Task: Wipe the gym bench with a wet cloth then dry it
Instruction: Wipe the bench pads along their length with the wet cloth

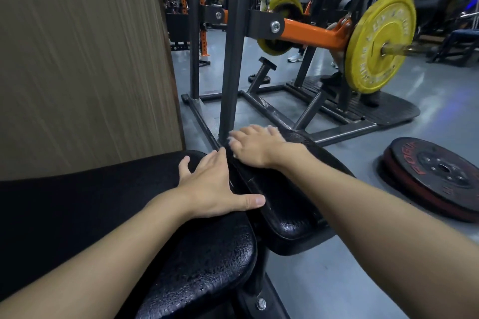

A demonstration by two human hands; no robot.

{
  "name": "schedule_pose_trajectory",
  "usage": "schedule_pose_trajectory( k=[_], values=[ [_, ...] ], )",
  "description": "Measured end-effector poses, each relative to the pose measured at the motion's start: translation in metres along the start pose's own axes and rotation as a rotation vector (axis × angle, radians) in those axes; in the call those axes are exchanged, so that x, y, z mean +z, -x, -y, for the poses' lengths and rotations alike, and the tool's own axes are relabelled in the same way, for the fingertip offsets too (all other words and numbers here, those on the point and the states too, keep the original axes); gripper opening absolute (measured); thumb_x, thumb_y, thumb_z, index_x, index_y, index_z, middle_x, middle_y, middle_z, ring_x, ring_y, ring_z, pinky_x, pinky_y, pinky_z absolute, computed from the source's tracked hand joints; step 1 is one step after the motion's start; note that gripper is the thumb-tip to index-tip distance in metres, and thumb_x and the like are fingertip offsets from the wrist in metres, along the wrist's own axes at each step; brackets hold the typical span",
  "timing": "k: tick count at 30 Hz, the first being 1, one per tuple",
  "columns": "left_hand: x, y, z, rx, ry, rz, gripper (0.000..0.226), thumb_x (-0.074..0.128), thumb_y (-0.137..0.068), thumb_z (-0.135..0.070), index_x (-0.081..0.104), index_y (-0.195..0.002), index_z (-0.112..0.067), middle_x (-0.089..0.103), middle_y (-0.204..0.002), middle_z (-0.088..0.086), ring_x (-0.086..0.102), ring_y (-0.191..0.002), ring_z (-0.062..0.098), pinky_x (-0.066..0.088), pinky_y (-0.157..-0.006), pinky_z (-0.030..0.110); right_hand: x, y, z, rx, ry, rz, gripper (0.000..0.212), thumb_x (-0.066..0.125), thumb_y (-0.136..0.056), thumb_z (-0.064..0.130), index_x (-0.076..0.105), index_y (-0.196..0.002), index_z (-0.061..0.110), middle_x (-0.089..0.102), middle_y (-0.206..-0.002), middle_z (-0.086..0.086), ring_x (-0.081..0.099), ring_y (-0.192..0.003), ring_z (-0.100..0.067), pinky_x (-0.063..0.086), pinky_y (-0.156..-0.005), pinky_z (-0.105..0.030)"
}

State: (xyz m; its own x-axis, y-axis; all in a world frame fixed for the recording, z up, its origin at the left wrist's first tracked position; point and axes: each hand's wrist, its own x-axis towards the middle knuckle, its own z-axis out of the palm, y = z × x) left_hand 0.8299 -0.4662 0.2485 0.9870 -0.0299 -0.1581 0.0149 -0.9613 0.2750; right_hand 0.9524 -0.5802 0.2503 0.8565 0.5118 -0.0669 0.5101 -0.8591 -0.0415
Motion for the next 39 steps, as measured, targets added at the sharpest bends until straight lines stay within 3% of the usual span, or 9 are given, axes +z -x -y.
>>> schedule_pose_trajectory(
  k=[5,13,19,21,24,27,30,34,39],
  values=[
    [-0.001,0.002,0.000,-0.033,0.017,0.007,0.140,0.052,-0.061,-0.089,-0.016,-0.153,-0.008,-0.011,-0.165,0.002,-0.016,-0.150,0.013,-0.011,-0.119,0.050,0.003,0.024,0.007,-0.172,-0.012,0.003,0.053,0.016,-0.104,0.047,0.019,-0.156,0.036,0.011,-0.167,0.001,0.003,-0.153,-0.020,0.003,-0.122,-0.048],
    [0.000,0.001,0.002,-0.002,0.014,0.014,0.128,0.049,-0.060,-0.091,0.005,-0.156,-0.019,0.004,-0.166,-0.003,-0.014,-0.150,0.009,-0.014,-0.118,0.051,0.005,0.020,-0.098,0.103,-0.136,0.028,0.071,0.006,-0.092,0.060,0.010,-0.158,0.035,0.006,-0.168,-0.002,0.000,-0.154,-0.019,0.005,-0.124,-0.043],
    [-0.002,0.002,0.001,-0.018,0.037,0.035,0.126,0.054,-0.063,-0.088,0.007,-0.157,-0.018,0.005,-0.165,-0.004,-0.014,-0.149,0.007,-0.015,-0.117,0.050,0.007,0.035,-0.064,0.140,-0.025,-0.004,0.059,0.013,-0.102,0.048,0.007,-0.159,0.033,0.002,-0.168,0.000,-0.001,-0.154,-0.021,0.003,-0.122,-0.048],
    [-0.005,0.005,-0.003,-0.044,0.103,0.037,0.114,0.059,-0.071,-0.079,0.012,-0.157,-0.020,0.005,-0.165,-0.005,-0.013,-0.148,0.003,-0.016,-0.118,0.047,0.007,0.051,-0.034,0.057,0.003,-0.016,0.057,0.015,-0.104,0.046,0.008,-0.158,0.033,0.002,-0.168,0.000,-0.001,-0.154,-0.020,0.002,-0.122,-0.049],
    [-0.010,0.008,-0.010,-0.098,0.299,0.005,0.077,0.055,-0.087,-0.038,0.021,-0.155,-0.024,0.008,-0.165,-0.006,-0.011,-0.147,-0.001,-0.016,-0.118,0.040,0.010,0.078,0.000,-0.089,0.026,-0.029,0.056,0.016,-0.104,0.045,0.008,-0.158,0.034,0.001,-0.168,0.000,-0.002,-0.153,-0.019,0.001,-0.122,-0.047],
    [-0.013,0.013,-0.014,-0.083,0.299,0.035,0.074,0.047,-0.087,-0.021,0.019,-0.156,-0.021,0.006,-0.165,-0.005,-0.011,-0.147,0.000,-0.016,-0.118,0.039,0.010,0.097,-0.002,-0.161,-0.006,-0.009,0.054,0.015,-0.105,0.045,0.009,-0.158,0.037,0.001,-0.168,0.001,-0.004,-0.153,-0.017,-0.001,-0.123,-0.042],
    [-0.013,0.016,-0.014,-0.085,0.290,0.038,0.068,0.043,-0.093,-0.027,0.017,-0.156,-0.022,0.003,-0.165,-0.008,-0.012,-0.148,0.003,-0.016,-0.118,0.037,0.006,0.099,-0.043,-0.091,-0.025,-0.017,0.053,0.011,-0.106,0.045,0.008,-0.158,0.038,0.002,-0.168,0.001,-0.001,-0.154,-0.017,0.002,-0.123,-0.042],
    [-0.007,0.012,-0.011,-0.072,0.184,0.014,0.074,0.039,-0.094,-0.059,0.015,-0.157,-0.028,0.003,-0.165,-0.009,-0.011,-0.148,0.000,-0.016,-0.118,0.041,0.008,0.094,-0.104,0.116,-0.075,-0.003,0.068,0.002,-0.093,0.059,0.008,-0.158,0.039,0.005,-0.168,0.003,0.000,-0.153,-0.015,0.009,-0.123,-0.047],
    [-0.003,0.006,-0.006,-0.058,0.048,0.010,0.089,0.038,-0.088,-0.072,0.008,-0.158,-0.025,0.000,-0.165,-0.008,-0.011,-0.148,0.002,-0.015,-0.118,0.045,0.014,0.108,-0.078,0.181,-0.047,-0.070,0.058,0.013,-0.102,0.048,0.014,-0.157,0.031,0.009,-0.167,-0.002,0.005,-0.153,-0.020,0.008,-0.122,-0.046]
  ],
)
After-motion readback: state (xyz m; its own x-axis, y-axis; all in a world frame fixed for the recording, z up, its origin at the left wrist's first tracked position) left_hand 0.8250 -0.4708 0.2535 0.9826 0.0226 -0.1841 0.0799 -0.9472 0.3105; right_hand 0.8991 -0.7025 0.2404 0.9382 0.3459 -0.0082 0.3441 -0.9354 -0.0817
